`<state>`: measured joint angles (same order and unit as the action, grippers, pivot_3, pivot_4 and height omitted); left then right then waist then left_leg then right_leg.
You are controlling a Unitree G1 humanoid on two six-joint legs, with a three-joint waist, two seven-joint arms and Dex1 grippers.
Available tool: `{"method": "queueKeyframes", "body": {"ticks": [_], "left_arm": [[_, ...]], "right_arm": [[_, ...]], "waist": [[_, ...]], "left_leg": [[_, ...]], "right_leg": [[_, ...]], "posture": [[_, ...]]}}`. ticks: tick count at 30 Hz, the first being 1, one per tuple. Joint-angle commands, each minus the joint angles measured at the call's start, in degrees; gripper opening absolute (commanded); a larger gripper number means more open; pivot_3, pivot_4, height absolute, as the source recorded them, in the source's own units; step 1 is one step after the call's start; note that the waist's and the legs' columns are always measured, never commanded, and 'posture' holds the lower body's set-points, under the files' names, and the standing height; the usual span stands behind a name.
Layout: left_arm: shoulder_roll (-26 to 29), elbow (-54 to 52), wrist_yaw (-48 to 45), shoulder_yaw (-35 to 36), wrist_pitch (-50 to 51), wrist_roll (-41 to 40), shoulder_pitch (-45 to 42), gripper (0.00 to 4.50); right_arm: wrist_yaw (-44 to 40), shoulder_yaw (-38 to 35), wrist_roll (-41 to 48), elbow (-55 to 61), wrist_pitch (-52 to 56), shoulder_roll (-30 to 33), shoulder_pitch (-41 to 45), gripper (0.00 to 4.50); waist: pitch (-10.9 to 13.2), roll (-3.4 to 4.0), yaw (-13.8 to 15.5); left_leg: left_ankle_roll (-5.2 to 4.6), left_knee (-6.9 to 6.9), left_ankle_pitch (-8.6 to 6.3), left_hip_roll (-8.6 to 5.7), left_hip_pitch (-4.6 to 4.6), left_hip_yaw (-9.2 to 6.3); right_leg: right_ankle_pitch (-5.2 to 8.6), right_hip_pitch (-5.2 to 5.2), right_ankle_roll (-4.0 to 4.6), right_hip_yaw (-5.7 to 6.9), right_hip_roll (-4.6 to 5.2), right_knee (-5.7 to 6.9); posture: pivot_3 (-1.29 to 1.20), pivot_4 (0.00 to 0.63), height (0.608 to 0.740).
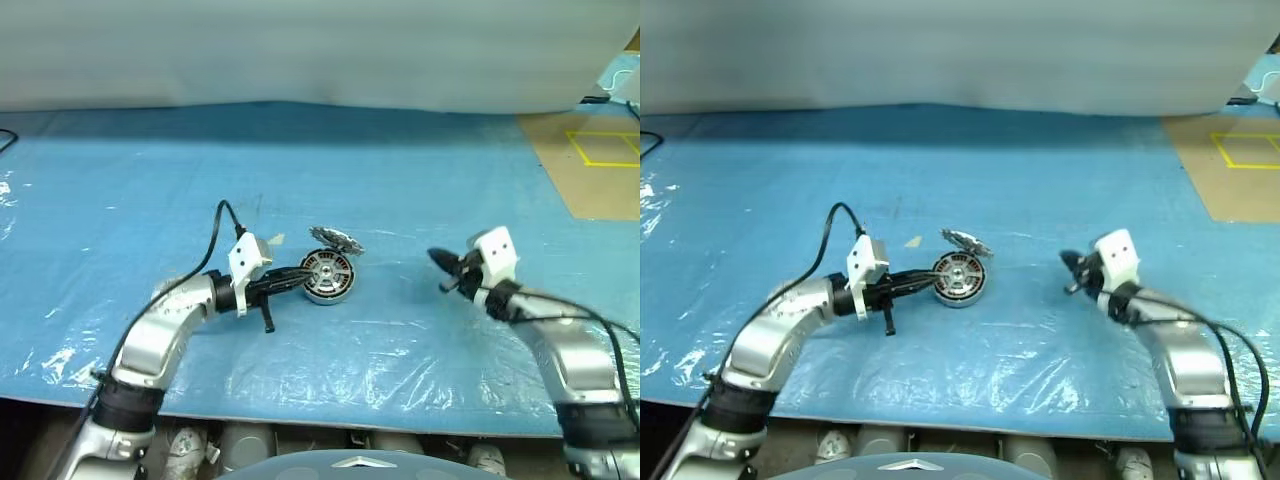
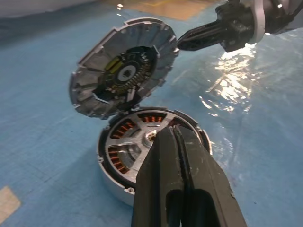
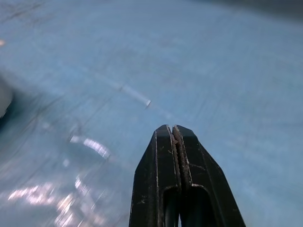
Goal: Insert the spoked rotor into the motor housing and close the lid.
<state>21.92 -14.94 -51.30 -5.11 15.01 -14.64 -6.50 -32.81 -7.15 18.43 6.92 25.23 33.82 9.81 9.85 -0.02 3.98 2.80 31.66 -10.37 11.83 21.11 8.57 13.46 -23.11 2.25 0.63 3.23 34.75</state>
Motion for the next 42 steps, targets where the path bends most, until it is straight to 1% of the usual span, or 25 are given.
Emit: {"method": "queueKeyframes", "body": {"ticks": [1, 5, 8, 11, 13, 15, 18, 21, 23, 26, 28, 32, 36, 39, 42], "left_arm": [[-0.6, -3.2, 3.3, 1.0, -6.5, 1.0, 3.7, 0.03], [-0.6, -3.2, 4.3, 2.5, -8.7, -0.9, 7.6, 0.03], [-1.2, -1.8, 4.1, 3.4, -12.0, -2.1, 10.3, 0.03], [-2.6, 0.2, 4.2, 3.6, -16.5, -2.7, 11.5, 0.03], [-3.2, 1.2, 5.0, 3.8, -16.9, -3.2, 11.4, 0.03], [-3.0, 1.0, 3.7, 3.9, -17.5, -4.8, 11.3, 0.03], [-1.5, -3.1, 3.8, 3.8, -13.2, -7.4, 11.0, 0.03], [-0.6, -7.9, 5.6, 2.6, -10.1, -8.3, 11.2, 0.03], [-0.7, -8.6, 6.3, 0.9, -11.1, -6.1, 11.2, 0.03], [-1.7, -8.5, 7.6, -1.7, -10.6, -4.5, 10.3, 0.03], [-3.0, -7.0, 8.7, -3.5, -10.7, -3.5, 9.4, 0.03], [-4.6, -4.6, 9.6, -5.3, -10.8, -2.7, 8.0, 0.03], [-4.9, -3.9, 10.7, -5.1, -10.6, -2.7, 7.6, 0.03], [-5.6, -4.1, 13.2, -3.7, -9.6, -3.3, 7.7, 0.03], [-6.0, -6.7, 15.7, -1.7, -6.3, -5.8, 7.3, 0.03]], "right_arm": [[-3.7, 3.7, -2.5, -6.3, -1.7, 0.8, 8.6, 0.0], [-6.6, 9.3, -7.1, -19.8, -5.4, -1.7, 22.1, 0.0], [-7.8, 12.8, -9.7, -27.3, -6.4, -5.2, 29.5, 0.0], [-10.2, 14.6, -10.7, -32.9, -8.3, -8.5, 34.4, 0.0], [-12.6, 15.5, -11.1, -36.2, -9.7, -9.8, 36.8, 0.0], [-16.6, 16.5, -10.8, -39.1, -10.3, -10.7, 39.0, 0.0], [-22.4, 17.1, -9.8, -40.3, -9.7, -11.1, 40.8, 0.0], [-24.1, 17.3, -10.1, -36.2, -7.2, -10.4, 39.5, 0.0], [-23.2, 16.8, -9.6, -30.5, -3.4, -10.1, 36.8, 0.0], [-20.5, 16.2, -8.2, -19.9, 3.2, -10.6, 30.4, 0.0], [-18.5, 16.0, -6.3, -12.4, 7.9, -11.9, 25.3, 0.0], [-15.3, 17.4, -4.4, -1.8, 13.6, -14.1, 17.1, 0.0], [-13.1, 18.9, -4.6, 1.1, 15.0, -15.6, 13.3, 0.0], [-12.5, 19.6, -5.0, 1.2, 14.7, -15.8, 12.9, 0.0], [-11.5, 18.7, -4.9, 0.1, 13.2, -16.3, 14.2, 0.0]], "waist": [[0.0, 0.03, -0.1], [0.0, 0.03, -0.2], [0.0, 0.04, -0.5], [0.0, 0.05, -0.4], [0.0, 0.05, -0.1], [0.0, 0.05, 0.0], [0.0, 0.04, 0.0], [0.0, 0.03, 0.0], [0.0, 0.03, 0.0], [0.0, 0.03, 0.0], [0.0, 0.03, 0.0], [0.0, 0.03, -0.2], [0.0, 0.03, -0.5], [0.0, 0.03, -0.5], [0.0, 0.03, -0.5]], "left_leg": [[0.0, 0.01, 0.0, 0.02, -0.01, 0.01], [0.0, 0.1, 0.01, -0.01, 0.13, 0.02], [0.01, 0.1, 0.01, 0.01, 0.17, 0.03], [0.0, 0.1, 0.01, 0.03, 0.21, 0.03], [-0.01, 0.12, 0.01, 0.03, 0.23, 0.03], [-0.02, 0.23, 0.0, 0.06, 0.3, 0.03], [-0.02, 0.43, 0.0, 0.1, 0.33, 0.03], [-0.03, 0.58, -0.01, 0.15, 0.31, 0.04], [-0.05, 0.63, -0.02, 0.15, 0.28, 0.03], [-0.04, 0.65, -0.02, 0.15, 0.19, 0.03], [-0.03, 0.63, -0.01, 0.14, 0.17, 0.03], [-0.01, 0.59, -0.01, 0.11, 0.11, 0.04], [0.0, 0.56, -0.01, 0.09, -0.01, 0.05], [0.0, 0.56, -0.01, 0.06, -0.01, 0.06], [0.01, 0.57, -0.01, 0.05, -0.01, 0.05]], "right_leg": [[0.0, 0.0, 0.0, -0.01, -0.03, 0.0], [-0.01, -0.13, 0.02, -0.04, -0.01, 0.04], [0.0, -0.2, 0.04, -0.04, -0.04, 0.11], [0.01, -0.21, 0.07, -0.03, -0.05, 0.11], [0.01, -0.21, 0.07, -0.02, -0.03, 0.11], [0.01, -0.23, 0.08, 0.02, -0.03, 0.15], [0.01, -0.24, 0.09, 0.03, -0.03, 0.3], [0.03, -0.27, 0.13, 0.03, -0.04, 0.54], [0.04, -0.27, 0.14, 0.01, -0.02, 0.62], [0.04, -0.23, 0.14, -0.02, -0.03, 0.68], [0.04, -0.22, 0.14, -0.04, -0.03, 0.67], [0.04, -0.24, 0.13, -0.1, -0.04, 0.66], [0.04, -0.23, 0.12, -0.19, -0.06, 0.68], [0.04, -0.22, 0.11, -0.2, -0.04, 0.69], [0.04, -0.21, 0.11, -0.2, -0.04, 0.68]], "posture": [[0.0, 0.15, 0.74], [0.0, 0.15, 0.74], [0.0, 0.15, 0.74], [0.0, 0.15, 0.74], [0.0, 0.15, 0.74], [0.0, 0.15, 0.74], [0.0, 0.15, 0.74], [0.0, 0.15, 0.74], [0.0, 0.15, 0.74], [0.0, 0.15, 0.74], [0.0, 0.15, 0.74], [0.0, 0.15, 0.74], [0.0, 0.15, 0.74], [0.0, 0.15, 0.74], [0.0, 0.15, 0.74]]}}
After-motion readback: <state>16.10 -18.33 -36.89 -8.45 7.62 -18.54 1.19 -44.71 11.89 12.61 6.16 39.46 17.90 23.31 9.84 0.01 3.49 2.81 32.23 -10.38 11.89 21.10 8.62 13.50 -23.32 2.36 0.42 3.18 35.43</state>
